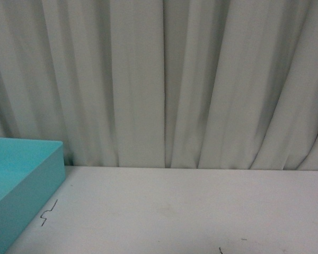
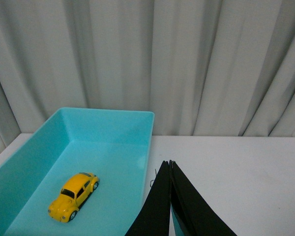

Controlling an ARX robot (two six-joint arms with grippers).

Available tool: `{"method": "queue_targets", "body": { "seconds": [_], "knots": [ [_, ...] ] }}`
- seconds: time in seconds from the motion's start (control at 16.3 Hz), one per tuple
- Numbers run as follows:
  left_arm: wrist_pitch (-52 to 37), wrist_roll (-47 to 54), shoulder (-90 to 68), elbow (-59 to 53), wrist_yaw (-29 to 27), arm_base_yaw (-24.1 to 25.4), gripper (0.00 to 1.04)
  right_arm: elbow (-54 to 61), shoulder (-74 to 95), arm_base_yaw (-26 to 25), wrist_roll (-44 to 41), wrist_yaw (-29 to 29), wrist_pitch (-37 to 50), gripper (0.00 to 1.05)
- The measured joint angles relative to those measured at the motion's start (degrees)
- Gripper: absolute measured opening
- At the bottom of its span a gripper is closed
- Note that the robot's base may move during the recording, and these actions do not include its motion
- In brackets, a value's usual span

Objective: Wind up and store yellow beetle toy

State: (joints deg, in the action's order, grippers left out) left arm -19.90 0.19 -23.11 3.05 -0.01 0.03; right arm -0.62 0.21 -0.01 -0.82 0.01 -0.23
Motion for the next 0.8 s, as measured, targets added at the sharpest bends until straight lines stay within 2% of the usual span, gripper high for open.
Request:
{"method": "queue_targets", "body": {
  "seconds": [0.12, 0.18, 0.68, 0.74, 0.8],
  "knots": [
    [2.1, 0.0, 2.9, -0.7, 0.0, 0.0, 0.02, 0.0, 0.0, 0.0, 0.0, 0.0, 0.0, 0.98],
    [0.3, 0.0, 3.7, -1.9, 0.0, 0.0, 0.02, 0.0, 0.0, 0.0, 0.0, 0.0, 0.0, 0.98],
    [9.6, 0.0, 12.9, -2.5, 0.0, 0.0, 0.02, 0.0, 0.0, 0.0, 0.0, 0.0, 0.0, 0.98],
    [12.3, 0.0, 14.7, -2.4, 0.0, 0.0, 0.02, 0.0, 0.0, 0.0, 0.0, 0.0, 0.0, 0.98],
    [20.0, 0.0, 20.0, -2.4, 0.2, 0.0, 0.02, 0.0, 0.0, 0.0, 0.0, 0.0, 0.0, 0.98]
  ]
}}
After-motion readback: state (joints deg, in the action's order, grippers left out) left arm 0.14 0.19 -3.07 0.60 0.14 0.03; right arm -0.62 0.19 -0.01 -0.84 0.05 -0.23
